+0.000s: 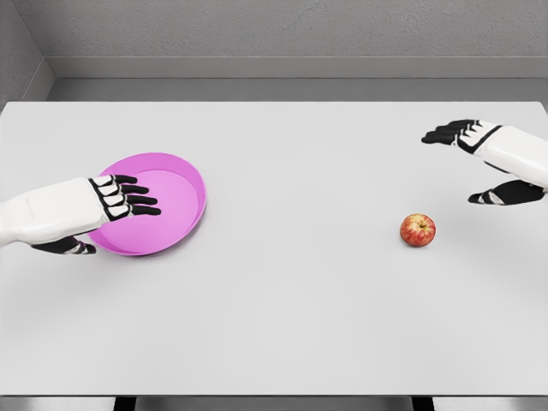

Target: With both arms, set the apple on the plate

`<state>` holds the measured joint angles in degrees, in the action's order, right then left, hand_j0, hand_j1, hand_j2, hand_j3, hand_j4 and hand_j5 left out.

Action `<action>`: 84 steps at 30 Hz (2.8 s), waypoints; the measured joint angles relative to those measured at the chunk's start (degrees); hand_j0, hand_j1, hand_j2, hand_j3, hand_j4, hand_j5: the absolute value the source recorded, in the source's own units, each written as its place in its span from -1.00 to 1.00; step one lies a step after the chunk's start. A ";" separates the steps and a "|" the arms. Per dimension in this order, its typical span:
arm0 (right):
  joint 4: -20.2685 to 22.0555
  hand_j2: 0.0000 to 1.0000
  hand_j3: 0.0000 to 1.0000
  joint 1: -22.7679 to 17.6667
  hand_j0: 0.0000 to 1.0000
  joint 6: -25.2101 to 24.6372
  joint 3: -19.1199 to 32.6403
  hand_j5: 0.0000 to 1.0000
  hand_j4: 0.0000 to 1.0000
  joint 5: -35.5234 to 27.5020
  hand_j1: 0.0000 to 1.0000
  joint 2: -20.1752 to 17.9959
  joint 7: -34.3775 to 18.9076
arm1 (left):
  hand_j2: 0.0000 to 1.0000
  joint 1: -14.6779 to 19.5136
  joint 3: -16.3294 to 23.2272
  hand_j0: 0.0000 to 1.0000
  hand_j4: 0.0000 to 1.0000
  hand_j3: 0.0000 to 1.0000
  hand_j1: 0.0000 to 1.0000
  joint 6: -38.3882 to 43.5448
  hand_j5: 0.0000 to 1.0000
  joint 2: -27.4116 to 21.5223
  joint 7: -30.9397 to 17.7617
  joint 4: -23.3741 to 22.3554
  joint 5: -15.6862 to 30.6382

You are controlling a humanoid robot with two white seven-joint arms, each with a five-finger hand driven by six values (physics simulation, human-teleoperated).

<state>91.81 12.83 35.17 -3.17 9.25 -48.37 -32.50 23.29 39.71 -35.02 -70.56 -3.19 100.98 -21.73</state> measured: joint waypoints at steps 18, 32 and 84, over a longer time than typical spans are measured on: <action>-0.57 0.95 0.95 -5.01 0.95 0.01 -0.27 0.95 0.95 3.25 0.95 -0.60 -2.29 | 1.00 0.35 0.01 1.00 1.00 1.00 1.00 -0.02 1.00 1.61 -3.69 0.00 0.00; -1.28 0.97 0.97 -3.08 0.97 -0.01 -6.04 0.97 0.97 4.97 0.97 -0.59 -2.52 | 1.00 0.35 0.07 1.00 1.00 1.00 1.00 -0.03 1.00 2.98 -6.40 0.00 0.00; -14.36 0.85 0.85 6.06 0.85 -0.01 -17.68 0.85 0.85 3.28 0.85 3.94 -2.52 | 1.00 0.44 0.58 1.00 1.00 1.00 1.00 -0.03 1.00 3.20 -7.70 0.00 0.01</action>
<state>77.45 18.90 35.15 -20.84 12.53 -44.43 -35.02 23.73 40.28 -35.05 -67.37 -10.89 100.98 -21.72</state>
